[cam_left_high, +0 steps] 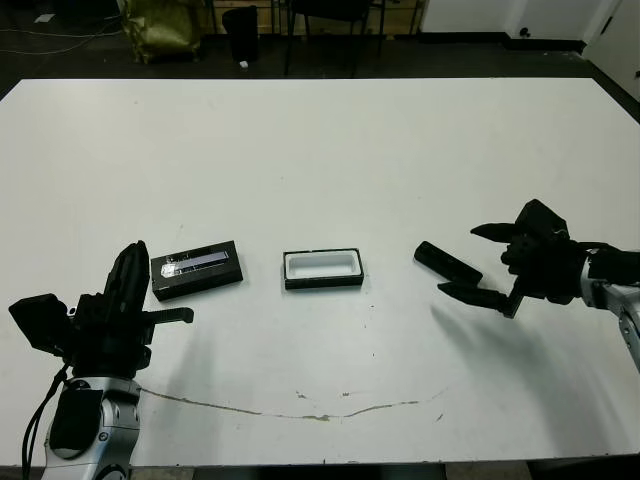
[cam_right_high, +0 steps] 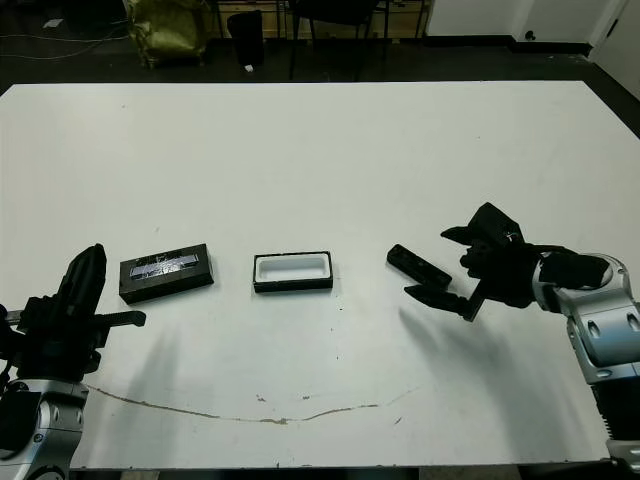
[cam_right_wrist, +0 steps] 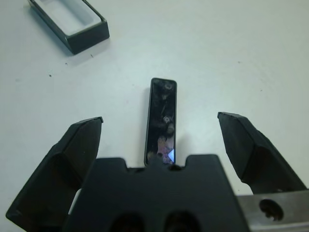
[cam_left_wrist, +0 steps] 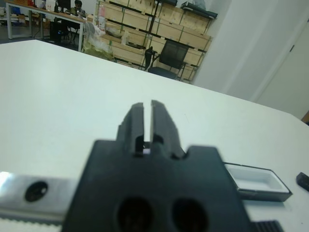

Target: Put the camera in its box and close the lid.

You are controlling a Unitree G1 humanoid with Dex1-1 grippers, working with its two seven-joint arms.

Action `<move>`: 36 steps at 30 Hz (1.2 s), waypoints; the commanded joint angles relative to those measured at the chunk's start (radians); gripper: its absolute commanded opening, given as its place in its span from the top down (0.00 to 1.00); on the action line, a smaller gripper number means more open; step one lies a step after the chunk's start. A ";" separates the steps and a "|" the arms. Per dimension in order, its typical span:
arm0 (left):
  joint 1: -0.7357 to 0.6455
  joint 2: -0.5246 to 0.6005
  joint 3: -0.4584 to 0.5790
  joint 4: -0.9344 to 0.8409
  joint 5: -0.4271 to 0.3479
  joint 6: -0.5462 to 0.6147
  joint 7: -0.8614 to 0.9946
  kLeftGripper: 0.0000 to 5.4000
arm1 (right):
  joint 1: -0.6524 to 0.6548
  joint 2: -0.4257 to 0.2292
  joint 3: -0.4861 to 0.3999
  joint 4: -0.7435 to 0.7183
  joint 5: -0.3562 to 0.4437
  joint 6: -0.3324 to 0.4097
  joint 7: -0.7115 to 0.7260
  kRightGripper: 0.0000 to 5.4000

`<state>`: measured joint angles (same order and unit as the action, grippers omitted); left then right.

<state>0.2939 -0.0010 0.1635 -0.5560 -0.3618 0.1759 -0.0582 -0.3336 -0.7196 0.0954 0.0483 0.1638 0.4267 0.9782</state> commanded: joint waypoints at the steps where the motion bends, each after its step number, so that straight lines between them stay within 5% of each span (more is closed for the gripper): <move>1: 0.010 0.009 -0.001 0.014 0.002 0.009 -0.003 1.00 | 0.017 -0.006 0.006 0.006 -0.014 0.001 -0.012 0.00; 36: 0.023 0.017 0.009 -0.004 0.003 0.027 -0.001 1.00 | 0.043 0.050 0.043 0.103 -0.057 -0.106 -0.041 0.00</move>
<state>0.3037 0.0006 0.1674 -0.5650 -0.3632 0.1826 -0.0621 -0.3112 -0.6781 0.1242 0.1328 0.1242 0.3210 0.9457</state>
